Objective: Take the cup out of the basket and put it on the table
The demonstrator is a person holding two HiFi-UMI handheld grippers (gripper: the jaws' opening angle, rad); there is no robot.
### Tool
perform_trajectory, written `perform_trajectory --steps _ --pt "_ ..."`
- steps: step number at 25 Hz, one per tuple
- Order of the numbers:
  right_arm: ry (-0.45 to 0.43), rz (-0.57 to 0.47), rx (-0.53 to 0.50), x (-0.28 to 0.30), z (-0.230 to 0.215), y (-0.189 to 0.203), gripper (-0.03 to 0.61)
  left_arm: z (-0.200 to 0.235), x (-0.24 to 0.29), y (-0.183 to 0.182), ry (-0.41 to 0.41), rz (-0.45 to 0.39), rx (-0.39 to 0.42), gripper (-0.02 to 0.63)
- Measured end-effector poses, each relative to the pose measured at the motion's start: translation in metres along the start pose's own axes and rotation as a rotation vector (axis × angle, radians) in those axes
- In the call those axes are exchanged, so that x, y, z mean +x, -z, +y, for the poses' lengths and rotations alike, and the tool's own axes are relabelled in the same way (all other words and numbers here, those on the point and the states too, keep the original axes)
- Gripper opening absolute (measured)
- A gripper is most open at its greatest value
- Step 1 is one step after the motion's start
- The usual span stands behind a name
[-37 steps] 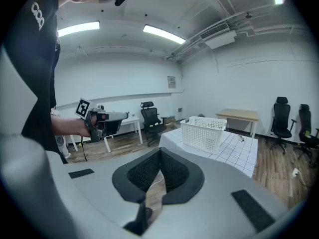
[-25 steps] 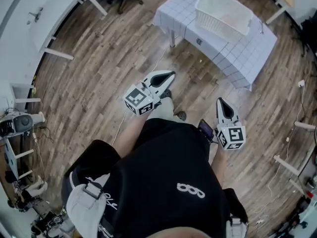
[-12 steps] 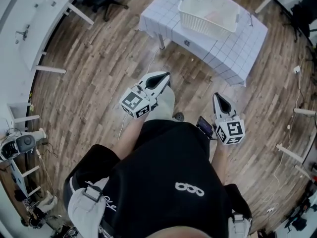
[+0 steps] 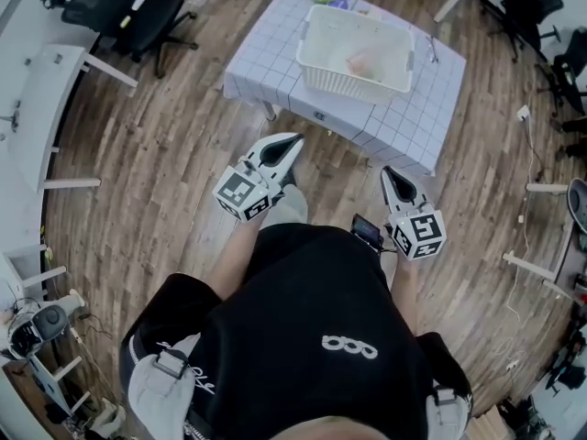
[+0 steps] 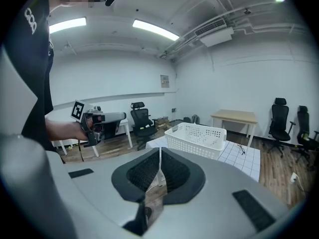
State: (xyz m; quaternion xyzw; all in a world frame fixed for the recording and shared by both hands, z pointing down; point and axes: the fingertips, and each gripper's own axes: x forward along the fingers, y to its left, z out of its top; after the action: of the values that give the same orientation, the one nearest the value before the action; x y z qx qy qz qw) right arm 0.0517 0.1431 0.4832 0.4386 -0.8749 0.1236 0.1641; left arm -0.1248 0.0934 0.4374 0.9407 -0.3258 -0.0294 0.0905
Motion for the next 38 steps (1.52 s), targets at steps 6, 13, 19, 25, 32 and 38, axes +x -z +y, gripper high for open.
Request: perform_trajectory --steps 6,13,19,25,32,38 --pt "0.028 0.037 -0.012 0.065 -0.021 -0.030 0.026 0.064 0.023 -0.014 0.030 -0.002 -0.009 0.008" --pt "0.055 0.076 -0.011 0.123 -0.032 -0.051 0.026 0.120 0.040 -0.028 0.083 0.011 0.010 0.008" --pt "0.082 0.102 -0.008 0.150 -0.044 -0.059 0.026 0.146 0.054 -0.036 0.115 0.010 0.026 0.008" --pt "0.103 0.101 0.005 0.175 -0.073 -0.069 0.026 0.163 0.071 -0.033 0.125 0.010 -0.003 0.008" --pt "0.088 0.074 -0.005 0.218 -0.119 -0.088 0.026 0.186 0.113 -0.050 0.133 0.017 0.064 0.008" --pt "0.091 0.105 -0.002 0.246 -0.155 -0.088 0.026 0.202 0.149 -0.061 0.140 0.022 0.075 0.008"
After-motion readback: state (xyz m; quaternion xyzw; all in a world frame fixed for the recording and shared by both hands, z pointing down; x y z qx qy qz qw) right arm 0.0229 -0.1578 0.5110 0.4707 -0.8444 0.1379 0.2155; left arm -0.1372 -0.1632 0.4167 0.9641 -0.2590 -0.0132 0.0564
